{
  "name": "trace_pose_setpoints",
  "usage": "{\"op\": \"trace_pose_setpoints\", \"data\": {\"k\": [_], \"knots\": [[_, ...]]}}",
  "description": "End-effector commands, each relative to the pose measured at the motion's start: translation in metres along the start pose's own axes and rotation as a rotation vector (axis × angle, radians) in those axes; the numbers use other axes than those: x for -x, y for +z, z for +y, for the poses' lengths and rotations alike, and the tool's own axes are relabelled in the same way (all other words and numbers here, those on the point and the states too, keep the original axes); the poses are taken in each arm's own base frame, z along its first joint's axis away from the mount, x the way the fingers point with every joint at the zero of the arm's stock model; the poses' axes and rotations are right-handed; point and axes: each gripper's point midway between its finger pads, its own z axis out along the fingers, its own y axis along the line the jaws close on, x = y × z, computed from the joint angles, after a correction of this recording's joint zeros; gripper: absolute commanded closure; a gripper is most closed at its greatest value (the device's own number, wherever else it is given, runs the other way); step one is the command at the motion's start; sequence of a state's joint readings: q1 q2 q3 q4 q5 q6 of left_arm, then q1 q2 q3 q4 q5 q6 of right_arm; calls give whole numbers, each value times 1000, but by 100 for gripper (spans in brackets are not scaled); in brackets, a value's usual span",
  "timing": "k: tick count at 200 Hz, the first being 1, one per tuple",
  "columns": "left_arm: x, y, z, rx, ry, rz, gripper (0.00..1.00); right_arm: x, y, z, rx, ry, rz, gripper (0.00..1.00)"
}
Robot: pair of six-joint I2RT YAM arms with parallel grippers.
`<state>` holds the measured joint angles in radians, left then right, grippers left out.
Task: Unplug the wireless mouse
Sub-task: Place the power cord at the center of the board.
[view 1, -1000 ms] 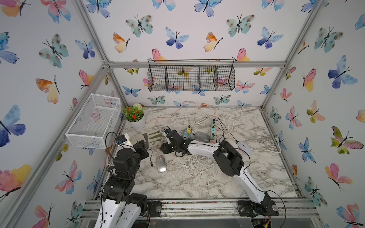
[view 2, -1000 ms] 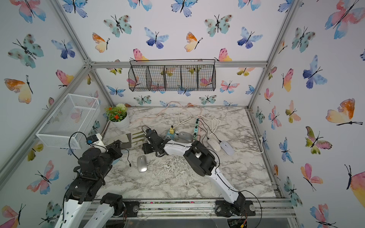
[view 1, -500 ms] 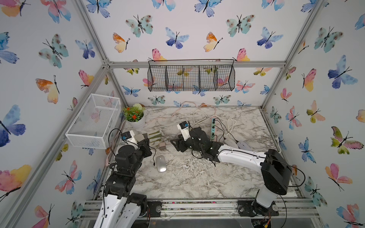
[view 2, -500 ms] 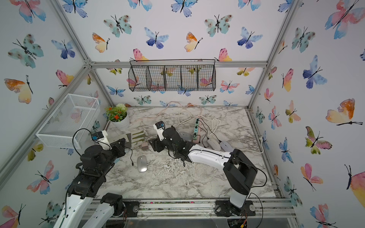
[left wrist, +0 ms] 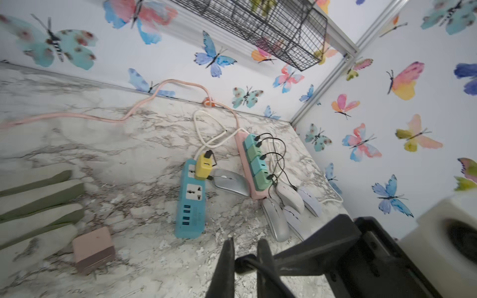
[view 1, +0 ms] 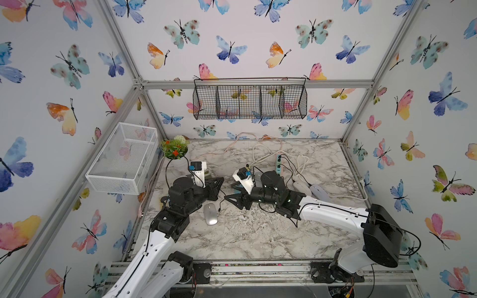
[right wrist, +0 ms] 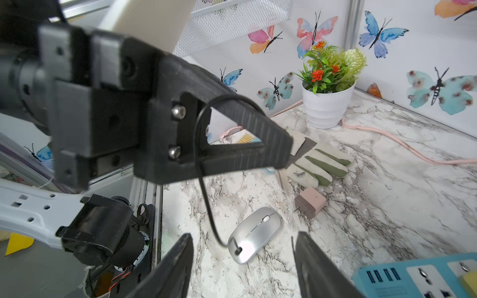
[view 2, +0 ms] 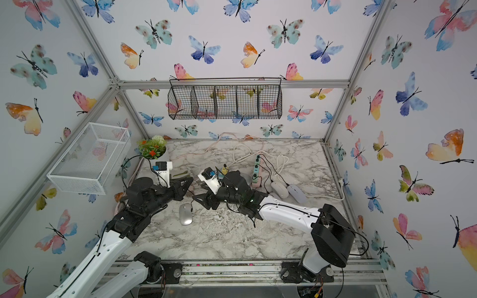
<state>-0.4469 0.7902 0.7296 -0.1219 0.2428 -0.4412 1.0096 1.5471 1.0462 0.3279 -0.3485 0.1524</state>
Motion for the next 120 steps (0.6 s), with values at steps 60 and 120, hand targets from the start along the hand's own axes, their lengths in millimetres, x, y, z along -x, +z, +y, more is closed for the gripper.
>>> {"op": "trace_pose_setpoints", "data": {"k": [60,120], "knots": [[16,7,-25,-45,75,-57,100,5,-10,10,20,-11,-30,60],[11,11,-21,-29,72,-39,100,8,-20,12,12,-26,-44,69]]}}
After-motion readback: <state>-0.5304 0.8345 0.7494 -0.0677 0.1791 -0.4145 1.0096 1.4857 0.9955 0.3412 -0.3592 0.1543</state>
